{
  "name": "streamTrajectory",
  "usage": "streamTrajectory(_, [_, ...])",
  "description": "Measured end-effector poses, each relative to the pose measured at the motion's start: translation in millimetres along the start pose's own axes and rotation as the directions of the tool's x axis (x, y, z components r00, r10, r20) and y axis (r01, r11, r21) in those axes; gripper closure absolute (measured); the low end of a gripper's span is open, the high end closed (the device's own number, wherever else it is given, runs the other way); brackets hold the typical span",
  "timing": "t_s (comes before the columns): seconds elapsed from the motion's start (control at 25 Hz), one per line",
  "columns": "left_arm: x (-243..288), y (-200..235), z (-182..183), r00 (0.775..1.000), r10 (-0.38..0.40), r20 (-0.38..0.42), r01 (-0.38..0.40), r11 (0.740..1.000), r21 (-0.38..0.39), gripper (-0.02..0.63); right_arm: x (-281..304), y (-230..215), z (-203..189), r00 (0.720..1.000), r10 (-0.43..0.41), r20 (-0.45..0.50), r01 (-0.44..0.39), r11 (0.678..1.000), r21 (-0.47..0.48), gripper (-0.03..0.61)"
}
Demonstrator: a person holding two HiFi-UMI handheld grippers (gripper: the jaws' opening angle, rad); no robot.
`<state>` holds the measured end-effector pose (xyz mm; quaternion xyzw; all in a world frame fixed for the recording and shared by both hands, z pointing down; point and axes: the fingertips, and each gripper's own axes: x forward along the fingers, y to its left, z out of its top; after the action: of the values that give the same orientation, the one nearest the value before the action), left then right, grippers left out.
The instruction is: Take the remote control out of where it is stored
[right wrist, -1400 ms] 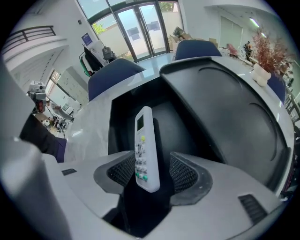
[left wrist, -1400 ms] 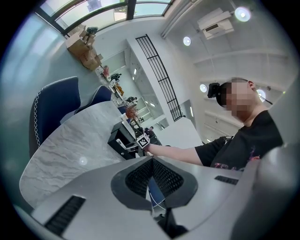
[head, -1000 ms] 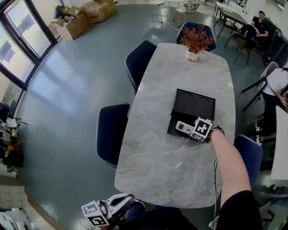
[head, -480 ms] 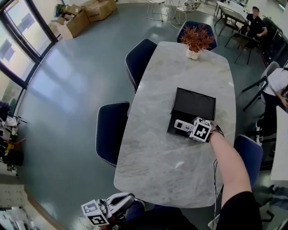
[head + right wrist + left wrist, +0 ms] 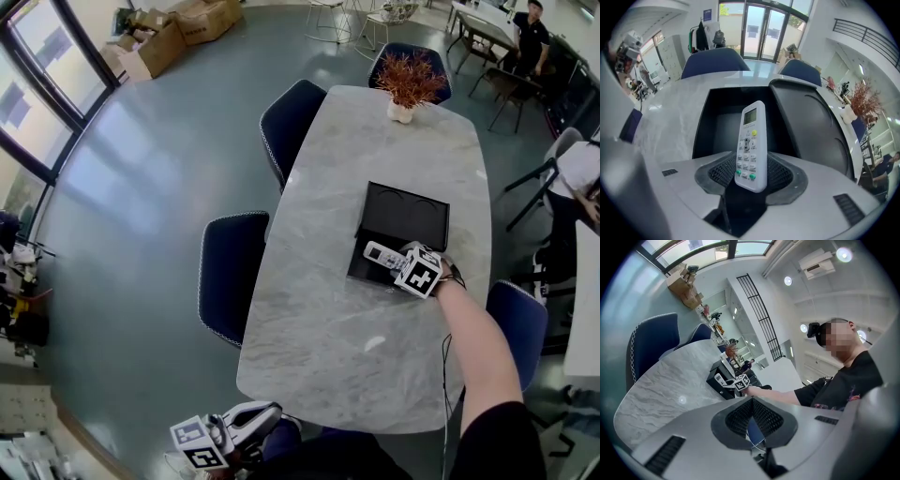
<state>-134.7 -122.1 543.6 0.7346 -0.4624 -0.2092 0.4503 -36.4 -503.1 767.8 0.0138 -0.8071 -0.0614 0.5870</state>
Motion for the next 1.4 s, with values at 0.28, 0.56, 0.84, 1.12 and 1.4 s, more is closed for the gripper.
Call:
streamTrajectory(0.28, [0, -3, 2, 1.0, -0.009, 0.0, 0.009, 1.0, 0.0, 0.606, -19, -8, 9, 0.993, 0.003, 0.117, -0.026, 0.98, 0.196, 0.379])
streamTrajectory(0.56, [0, -8, 2, 1.0, -0.028, -0.004, 0.028, 1.0, 0.012, 0.606, -70, -14, 30, 0.916, -0.031, 0.4, -0.204, 0.822, 0.532, 0.382])
streamTrajectory(0.84, [2, -14, 6, 0.997, -0.071, -0.035, 0.073, 0.996, 0.046, 0.606, -132, 10, 51, 0.703, -0.15, 0.695, -0.553, 0.498, 0.667, 0.385])
streamTrajectory(1.12, [-11, -30, 5, 0.986, -0.14, -0.091, 0.147, 0.986, 0.074, 0.606, -176, 73, 58, 0.625, -0.251, 0.739, -0.628, 0.401, 0.667, 0.388])
streamTrajectory(1.4, [-41, -37, 3, 0.974, -0.191, -0.121, 0.202, 0.975, 0.088, 0.606, -202, 151, 62, 0.598, -0.316, 0.737, -0.654, 0.338, 0.676, 0.39])
